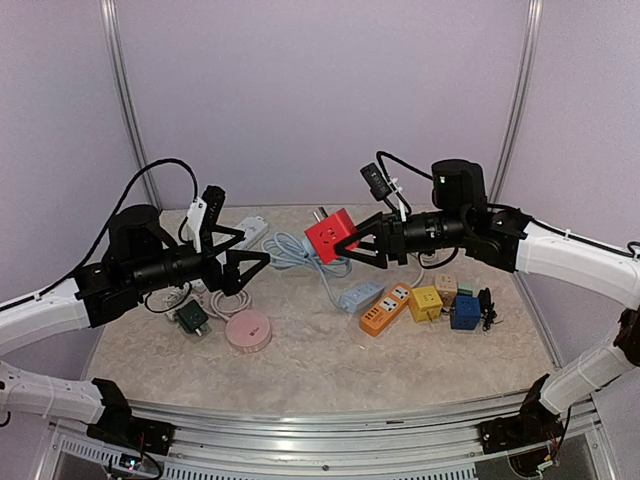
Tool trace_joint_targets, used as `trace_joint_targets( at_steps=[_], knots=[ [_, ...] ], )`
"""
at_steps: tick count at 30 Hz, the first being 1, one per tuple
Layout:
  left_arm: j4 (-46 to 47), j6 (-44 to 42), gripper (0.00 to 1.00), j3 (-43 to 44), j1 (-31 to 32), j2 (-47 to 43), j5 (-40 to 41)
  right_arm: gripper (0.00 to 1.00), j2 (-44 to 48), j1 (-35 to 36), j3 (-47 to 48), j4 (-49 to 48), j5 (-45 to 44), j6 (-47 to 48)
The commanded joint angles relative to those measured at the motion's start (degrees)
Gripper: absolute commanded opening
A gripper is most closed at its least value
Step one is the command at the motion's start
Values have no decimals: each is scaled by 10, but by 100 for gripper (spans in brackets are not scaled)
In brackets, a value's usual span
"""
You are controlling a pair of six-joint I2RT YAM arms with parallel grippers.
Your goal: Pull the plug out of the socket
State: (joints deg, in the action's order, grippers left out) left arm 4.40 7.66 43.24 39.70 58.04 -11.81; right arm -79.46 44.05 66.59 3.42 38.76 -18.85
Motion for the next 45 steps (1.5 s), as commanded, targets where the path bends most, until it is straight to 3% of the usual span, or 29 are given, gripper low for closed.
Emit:
trace_joint_targets(
  at_steps=[1, 6, 10, 14, 19, 31, 45],
  knots=[
    [38, -131, 99, 32, 70, 13, 13, 0, 2, -4, 7, -109, 84, -44],
    [53, -230, 99, 59, 148, 60, 104, 0, 1, -3, 4, -123, 105, -66],
    [63, -251, 97, 88, 166, 112, 156, 0, -4, -2, 2, -124, 113, -73],
    [91, -268, 86, 91, 173, 124, 159, 0, -6, -1, 2, -121, 116, -72],
    [99, -283, 65, 89, 187, 122, 169, 0, -6, -1, 5, -110, 105, -65],
    [107, -317, 55, 95, 221, 125, 212, 0, -25, -1, 19, -90, 87, -62],
    [107, -338, 22, 103, 241, 143, 240, 2, -29, -2, 21, -74, 62, -62]
  ],
)
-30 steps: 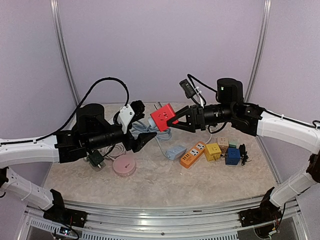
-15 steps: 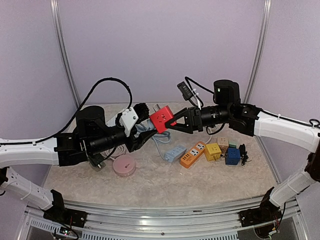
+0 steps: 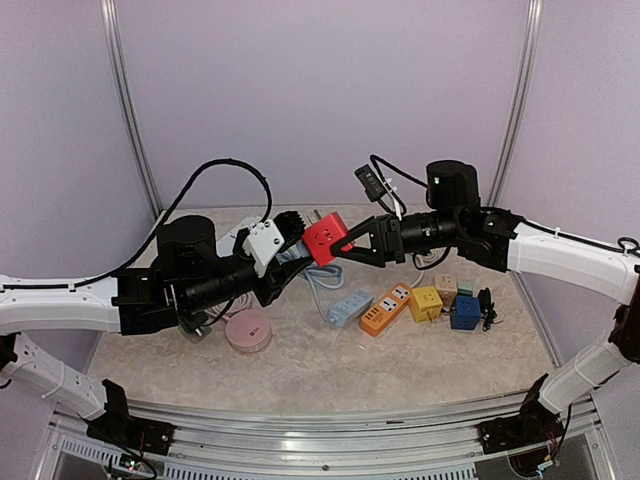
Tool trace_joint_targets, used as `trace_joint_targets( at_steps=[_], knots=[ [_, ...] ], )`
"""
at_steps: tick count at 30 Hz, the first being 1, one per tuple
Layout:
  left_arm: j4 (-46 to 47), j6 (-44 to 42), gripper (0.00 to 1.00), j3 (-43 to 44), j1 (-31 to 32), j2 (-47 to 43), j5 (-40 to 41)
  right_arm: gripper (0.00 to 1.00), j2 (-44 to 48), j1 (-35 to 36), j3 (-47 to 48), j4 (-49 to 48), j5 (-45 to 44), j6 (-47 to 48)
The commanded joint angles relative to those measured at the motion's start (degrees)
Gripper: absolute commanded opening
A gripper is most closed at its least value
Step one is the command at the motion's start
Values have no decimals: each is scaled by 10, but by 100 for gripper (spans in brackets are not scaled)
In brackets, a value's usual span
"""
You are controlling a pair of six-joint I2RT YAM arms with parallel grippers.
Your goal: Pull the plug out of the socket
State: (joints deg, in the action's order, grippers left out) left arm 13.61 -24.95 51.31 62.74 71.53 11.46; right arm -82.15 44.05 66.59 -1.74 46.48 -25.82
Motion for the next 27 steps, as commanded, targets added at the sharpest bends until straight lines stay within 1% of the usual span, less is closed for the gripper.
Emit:
trace_joint_targets(
  at_steps=[1, 2, 4, 5, 7, 8, 10, 12, 16, 18, 22, 27],
  knots=[
    [14, -12, 18, 23, 11, 9, 7, 9, -5, -3, 23, -12, -25, 13],
    [11, -12, 15, 24, 12, 10, 6, 17, -6, -4, 25, 0, -41, 17],
    [5, -8, 9, 26, 12, 11, 6, 36, -8, -6, 26, 13, -62, 24],
    [0, -5, 7, 27, 12, 11, 6, 43, -8, -8, 25, 20, -72, 27],
    [-10, 3, 2, 30, 11, 11, 3, 60, -6, -9, 22, 33, -88, 32],
    [-14, 7, 0, 30, 11, 11, 3, 66, -5, -10, 22, 38, -97, 36],
    [-22, 17, 0, 30, 10, 11, 2, 74, -1, -10, 20, 47, -116, 44],
    [-31, 29, 0, 32, 8, 11, -3, 78, 2, -11, 18, 56, -133, 52],
    [-53, 64, 0, 35, -5, 11, -22, 82, 10, -12, 15, 75, -165, 66],
    [-68, 96, 0, 41, -23, 12, -42, 82, 12, -11, 16, 88, -185, 69],
    [-141, 196, 0, 83, -84, 38, -98, 82, 14, -8, 17, 116, -218, 80],
    [-186, 254, 0, 105, -119, 74, -119, 82, 15, 16, 16, 125, -246, 85]
  ],
)
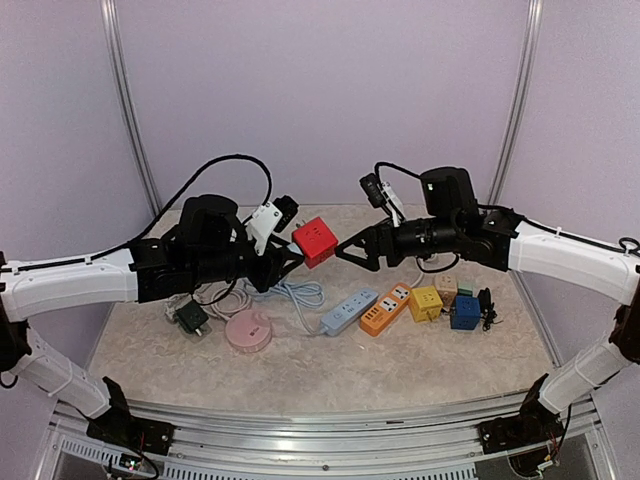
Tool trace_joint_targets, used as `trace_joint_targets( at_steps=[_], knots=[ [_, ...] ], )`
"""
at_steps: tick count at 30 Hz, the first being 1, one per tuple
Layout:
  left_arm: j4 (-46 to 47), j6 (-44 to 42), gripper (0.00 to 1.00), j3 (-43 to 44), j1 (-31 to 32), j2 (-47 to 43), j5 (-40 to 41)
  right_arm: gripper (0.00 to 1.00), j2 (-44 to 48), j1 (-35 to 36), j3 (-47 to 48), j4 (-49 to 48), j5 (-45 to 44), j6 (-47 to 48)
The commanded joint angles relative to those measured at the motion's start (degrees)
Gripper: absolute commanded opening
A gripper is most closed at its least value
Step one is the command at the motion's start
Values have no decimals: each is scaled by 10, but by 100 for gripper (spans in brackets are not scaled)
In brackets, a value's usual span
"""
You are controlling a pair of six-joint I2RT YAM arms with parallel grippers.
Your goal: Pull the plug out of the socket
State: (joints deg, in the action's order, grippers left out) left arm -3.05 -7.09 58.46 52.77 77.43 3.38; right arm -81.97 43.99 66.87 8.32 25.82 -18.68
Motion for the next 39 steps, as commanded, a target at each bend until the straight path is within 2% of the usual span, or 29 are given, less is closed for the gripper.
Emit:
trace_joint_targets(
  at_steps=[1, 8, 12, 20, 30, 34, 39],
  knots=[
    [-28, 90, 0, 39, -30, 23, -53, 82, 11, 21, 14, 27, -49, 14],
    [-33, 138, 0, 46, -54, 35, -112, 82, -43, 51, 57, 92, -159, 31],
    [-32, 166, 0, 46, -72, 35, -152, 82, -82, 72, 94, 115, -182, 50],
    [-34, 178, 0, 48, -83, 38, -175, 81, -129, 101, 132, 132, -202, 72],
    [-38, 181, 0, 55, -84, 43, -190, 81, -188, 130, 189, 180, -296, 101],
    [-40, 182, 0, 56, -85, 40, -191, 78, -203, 137, 201, 190, -320, 107],
    [-47, 180, 0, 61, -85, 43, -195, 70, -204, 138, 198, 181, -326, 104]
  ],
)
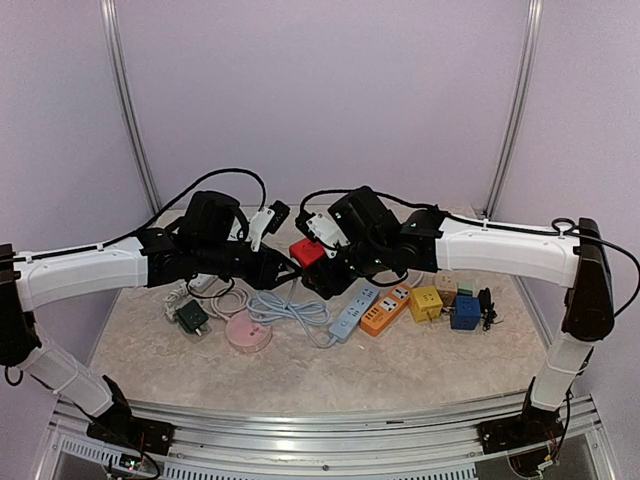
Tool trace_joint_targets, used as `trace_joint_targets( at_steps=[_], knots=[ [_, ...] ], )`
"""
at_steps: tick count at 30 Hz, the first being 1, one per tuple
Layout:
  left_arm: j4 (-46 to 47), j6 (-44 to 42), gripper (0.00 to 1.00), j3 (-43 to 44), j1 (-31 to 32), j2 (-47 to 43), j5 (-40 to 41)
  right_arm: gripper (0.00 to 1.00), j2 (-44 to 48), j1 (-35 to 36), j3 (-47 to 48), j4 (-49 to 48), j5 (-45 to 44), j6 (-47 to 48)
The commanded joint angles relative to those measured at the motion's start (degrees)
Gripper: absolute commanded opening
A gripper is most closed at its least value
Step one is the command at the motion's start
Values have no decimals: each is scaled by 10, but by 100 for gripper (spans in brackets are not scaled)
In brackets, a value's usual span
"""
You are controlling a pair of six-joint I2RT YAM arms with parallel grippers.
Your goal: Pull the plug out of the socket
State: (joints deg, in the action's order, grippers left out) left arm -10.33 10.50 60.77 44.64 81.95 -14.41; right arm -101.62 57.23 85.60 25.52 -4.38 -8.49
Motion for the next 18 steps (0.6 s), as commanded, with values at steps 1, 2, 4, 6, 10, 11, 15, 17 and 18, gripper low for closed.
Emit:
trace_joint_targets(
  at_steps=[1, 2, 4, 6, 10, 11, 15, 17, 18],
  knots=[
    [24, 4, 0, 38, -3, -1, -19, 68, -8, 6, 11, 10, -27, 2],
    [22, 4, 0, 39, -3, 0, -22, 66, -9, 6, 11, 9, -30, 1],
    [22, 2, 0, 40, -4, 1, -27, 64, -9, 6, 11, 7, -32, 0],
    [21, 2, 0, 40, -3, 4, -33, 61, -10, 6, 11, 5, -34, -2],
    [15, 1, 0, 44, -3, 13, -42, 45, -10, 7, 11, 0, -35, -4],
    [13, 1, 0, 45, -3, 15, -42, 39, -10, 6, 11, 0, -36, -4],
    [9, -4, 0, 45, -3, 18, -39, 15, -7, 6, 11, -2, -38, -4],
    [8, -12, 0, 45, -3, 18, -43, 3, -5, 6, 10, -1, -36, -1],
    [6, -17, 0, 45, -3, 19, -49, 0, -4, 6, 8, -2, -36, 4]
  ],
)
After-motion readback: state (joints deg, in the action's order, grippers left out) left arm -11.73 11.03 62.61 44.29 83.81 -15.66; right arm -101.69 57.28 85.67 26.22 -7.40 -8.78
